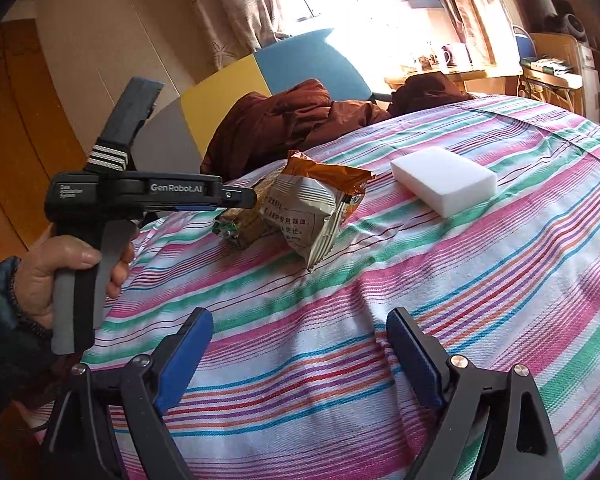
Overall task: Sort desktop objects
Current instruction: 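Grasp the cracker packet with the left tool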
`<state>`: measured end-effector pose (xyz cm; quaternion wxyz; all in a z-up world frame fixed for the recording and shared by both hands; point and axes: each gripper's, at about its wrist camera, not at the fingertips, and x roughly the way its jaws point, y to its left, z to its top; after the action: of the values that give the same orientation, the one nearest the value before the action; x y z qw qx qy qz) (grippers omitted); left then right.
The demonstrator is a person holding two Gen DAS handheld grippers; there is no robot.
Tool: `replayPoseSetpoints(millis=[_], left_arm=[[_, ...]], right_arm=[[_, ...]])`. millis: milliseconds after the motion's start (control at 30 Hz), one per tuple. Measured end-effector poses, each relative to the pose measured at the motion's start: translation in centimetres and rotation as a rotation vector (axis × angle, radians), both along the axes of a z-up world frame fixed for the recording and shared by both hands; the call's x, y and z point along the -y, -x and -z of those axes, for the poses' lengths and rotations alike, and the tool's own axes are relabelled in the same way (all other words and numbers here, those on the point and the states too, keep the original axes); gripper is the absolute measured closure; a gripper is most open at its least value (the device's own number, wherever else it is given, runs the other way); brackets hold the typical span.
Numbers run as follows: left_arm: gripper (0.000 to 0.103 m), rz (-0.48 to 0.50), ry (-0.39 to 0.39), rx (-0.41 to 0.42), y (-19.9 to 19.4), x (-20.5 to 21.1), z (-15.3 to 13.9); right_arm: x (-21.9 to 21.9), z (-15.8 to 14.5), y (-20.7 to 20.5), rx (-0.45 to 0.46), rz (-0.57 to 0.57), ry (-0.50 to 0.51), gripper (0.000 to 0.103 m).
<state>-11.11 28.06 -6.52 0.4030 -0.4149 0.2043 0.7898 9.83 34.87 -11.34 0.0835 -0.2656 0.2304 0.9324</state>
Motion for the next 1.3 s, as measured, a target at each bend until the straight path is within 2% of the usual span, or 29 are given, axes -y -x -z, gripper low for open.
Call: replayPoseSetpoints(millis=[100, 267, 400, 600, 767, 900, 1067, 1300], left_arm=[[0.038, -0.001, 0.005, 0.012, 0.6, -0.3, 0.6], [0.052, -0.029, -0.024, 0.072, 1.6, -0.6, 1.5], [0.054, -0.061, -0.034, 0.076, 1.3, 0.2, 1.6], [0.054, -0.147, -0.091, 0.131, 0.1, 4.4, 1.7], [0.054, -0.191, -0.094, 0.129, -3.1, 8.4, 2.0], [0.054, -0.200, -0.100, 0.119, -5.4, 11.1, 2.2], [0.054, -0.192, -0.109, 0.102, -7.1, 13.0, 2.6], [0.052, -0.191, -0.156, 0.133, -6.7, 13.4, 2.9]], right_arm=[[0.0, 0.1, 0.0, -0.008, -0.006, 0.006, 0.012], [0.0, 0.1, 0.0, -0.009, -0.008, 0.005, 0.012], [0.0, 0.1, 0.0, -0.007, -0.008, 0.003, 0.012], [0.2, 0.1, 0.2, 0.008, -0.005, -0.010, 0.012], [0.5, -0.5, 0.7, 0.051, -0.016, -0.051, 0.013], [0.9, -2.6, 1.6, 0.039, -0.011, -0.180, 0.014], [0.3, -5.2, 4.8, 0.037, -0.047, -0.341, 0.013], [-0.1, -5.0, 11.0, 0.165, -0.159, -0.509, 0.013]])
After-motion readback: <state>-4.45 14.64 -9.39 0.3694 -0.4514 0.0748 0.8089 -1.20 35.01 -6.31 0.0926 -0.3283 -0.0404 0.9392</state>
